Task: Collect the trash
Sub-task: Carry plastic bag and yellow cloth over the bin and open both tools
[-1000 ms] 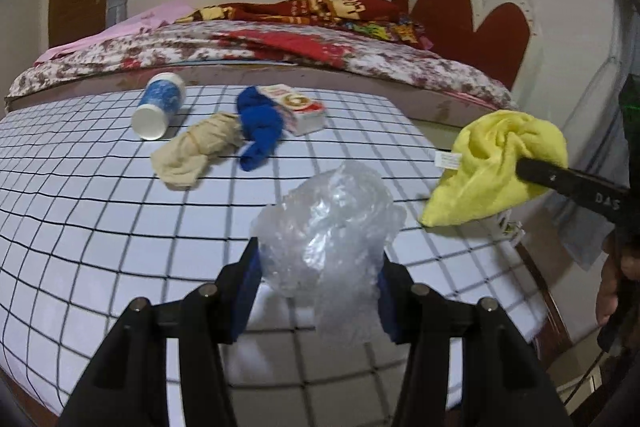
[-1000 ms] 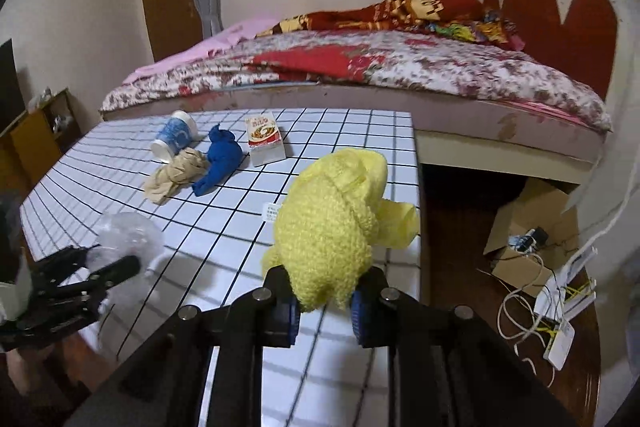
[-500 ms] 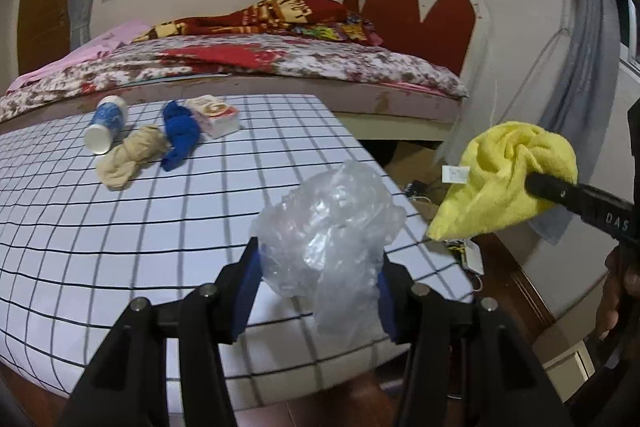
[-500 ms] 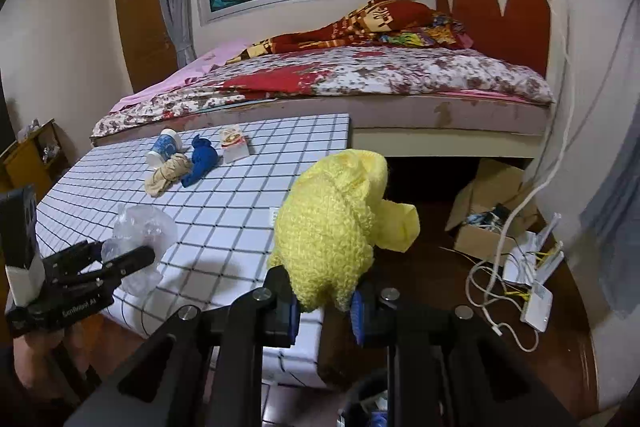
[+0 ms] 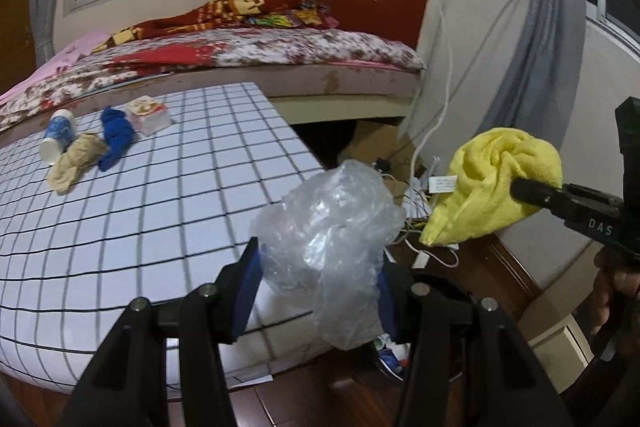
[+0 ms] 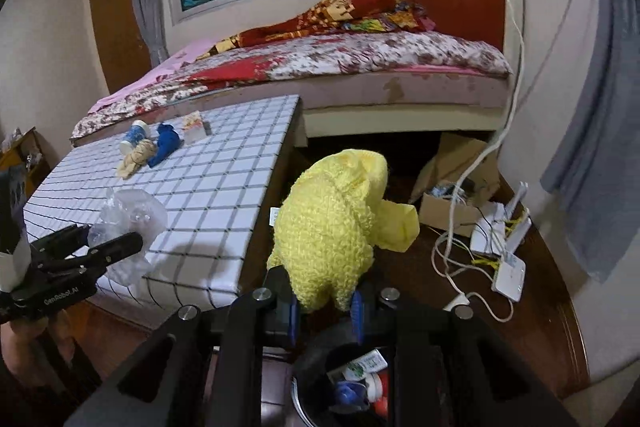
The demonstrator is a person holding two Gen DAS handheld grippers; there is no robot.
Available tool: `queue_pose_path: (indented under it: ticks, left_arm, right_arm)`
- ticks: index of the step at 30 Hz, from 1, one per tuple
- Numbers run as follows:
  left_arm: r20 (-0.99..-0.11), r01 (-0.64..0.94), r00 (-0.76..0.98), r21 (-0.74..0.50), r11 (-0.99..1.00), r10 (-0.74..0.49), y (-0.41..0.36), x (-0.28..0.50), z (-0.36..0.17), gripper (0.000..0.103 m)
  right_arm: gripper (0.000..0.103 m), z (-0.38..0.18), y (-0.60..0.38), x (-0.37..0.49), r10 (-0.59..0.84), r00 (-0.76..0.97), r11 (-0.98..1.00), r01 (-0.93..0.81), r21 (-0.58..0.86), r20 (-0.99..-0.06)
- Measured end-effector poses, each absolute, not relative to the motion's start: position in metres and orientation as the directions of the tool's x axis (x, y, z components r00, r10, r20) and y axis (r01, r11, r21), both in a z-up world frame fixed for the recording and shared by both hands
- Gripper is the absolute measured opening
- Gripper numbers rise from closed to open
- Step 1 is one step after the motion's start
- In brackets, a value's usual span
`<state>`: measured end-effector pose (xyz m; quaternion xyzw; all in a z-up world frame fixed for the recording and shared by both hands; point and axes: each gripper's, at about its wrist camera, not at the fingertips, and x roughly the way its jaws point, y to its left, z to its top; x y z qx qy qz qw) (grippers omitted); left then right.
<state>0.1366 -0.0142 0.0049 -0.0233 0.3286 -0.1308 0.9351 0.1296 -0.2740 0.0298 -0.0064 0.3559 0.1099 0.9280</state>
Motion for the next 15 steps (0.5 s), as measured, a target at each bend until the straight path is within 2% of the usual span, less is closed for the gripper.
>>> queue_pose_path:
  ticks: [15]
  left_arm:
    - [-0.669, 0.371, 0.651, -0.132, 0.919, -0.359, -0.102, 0.117, -0.022, 0.052]
  right_arm:
    - [0.021, -0.001, -0.343, 0.101, 0.133, 0.684, 0.991, -0.116, 0.073, -0.717]
